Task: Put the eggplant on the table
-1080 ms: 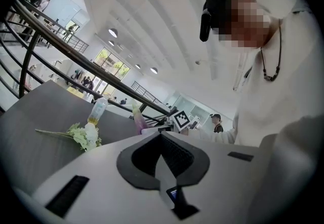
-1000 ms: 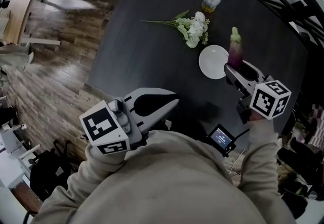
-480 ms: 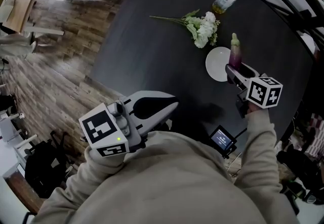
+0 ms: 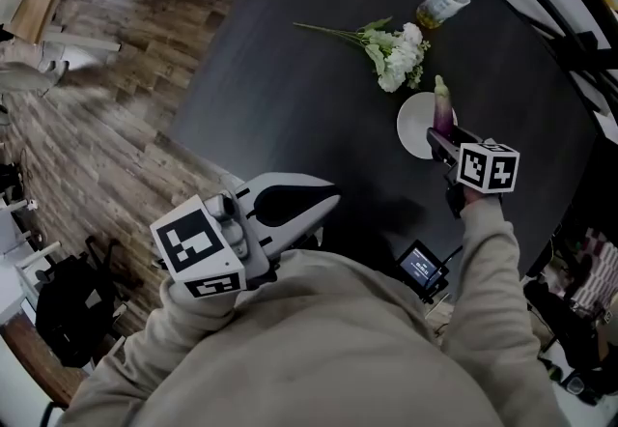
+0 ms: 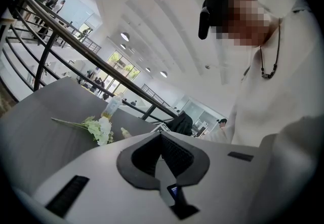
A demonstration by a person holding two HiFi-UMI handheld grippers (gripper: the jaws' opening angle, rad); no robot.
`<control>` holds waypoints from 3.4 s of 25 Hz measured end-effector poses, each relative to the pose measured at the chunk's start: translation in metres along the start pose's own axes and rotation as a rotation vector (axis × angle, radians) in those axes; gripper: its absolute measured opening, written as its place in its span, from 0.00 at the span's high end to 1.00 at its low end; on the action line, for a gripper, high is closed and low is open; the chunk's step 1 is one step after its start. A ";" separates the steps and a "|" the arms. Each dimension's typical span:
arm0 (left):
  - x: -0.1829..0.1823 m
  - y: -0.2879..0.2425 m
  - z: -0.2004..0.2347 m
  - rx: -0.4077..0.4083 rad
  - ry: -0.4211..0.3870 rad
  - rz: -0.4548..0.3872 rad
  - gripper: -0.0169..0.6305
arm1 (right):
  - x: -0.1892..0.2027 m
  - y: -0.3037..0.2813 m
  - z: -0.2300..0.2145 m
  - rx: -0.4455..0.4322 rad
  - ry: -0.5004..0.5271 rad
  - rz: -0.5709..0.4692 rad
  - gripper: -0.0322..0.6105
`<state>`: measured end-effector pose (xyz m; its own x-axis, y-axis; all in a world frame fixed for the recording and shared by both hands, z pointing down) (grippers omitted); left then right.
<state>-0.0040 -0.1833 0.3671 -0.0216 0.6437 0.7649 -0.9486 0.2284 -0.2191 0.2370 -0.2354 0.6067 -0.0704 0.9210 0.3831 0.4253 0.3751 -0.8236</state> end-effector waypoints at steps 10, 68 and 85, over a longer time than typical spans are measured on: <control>0.010 0.002 0.004 -0.013 0.023 0.000 0.96 | 0.018 -0.033 -0.015 0.064 0.065 0.115 0.59; -0.063 -0.010 -0.062 0.287 -0.228 0.022 0.96 | -0.054 0.191 0.071 0.127 0.140 -0.455 0.84; -0.093 -0.062 -0.119 0.531 -0.359 0.025 0.96 | -0.032 0.346 0.160 0.058 0.135 -0.865 0.93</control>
<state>0.0942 -0.1706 0.2372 -0.0631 0.3388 0.9388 -0.9716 -0.2360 0.0199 0.2424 -0.1185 0.2421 -0.2377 0.2922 0.9264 0.2253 0.9443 -0.2400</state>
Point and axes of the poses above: the fingertips, and each gripper's own axes: y backward along the fingers, z to its left, x out of its underside, the point moved 2 cm from there along y, backward along the fingers, and after that the axes turned 3 degrees about -y, right-handed, at the moved point
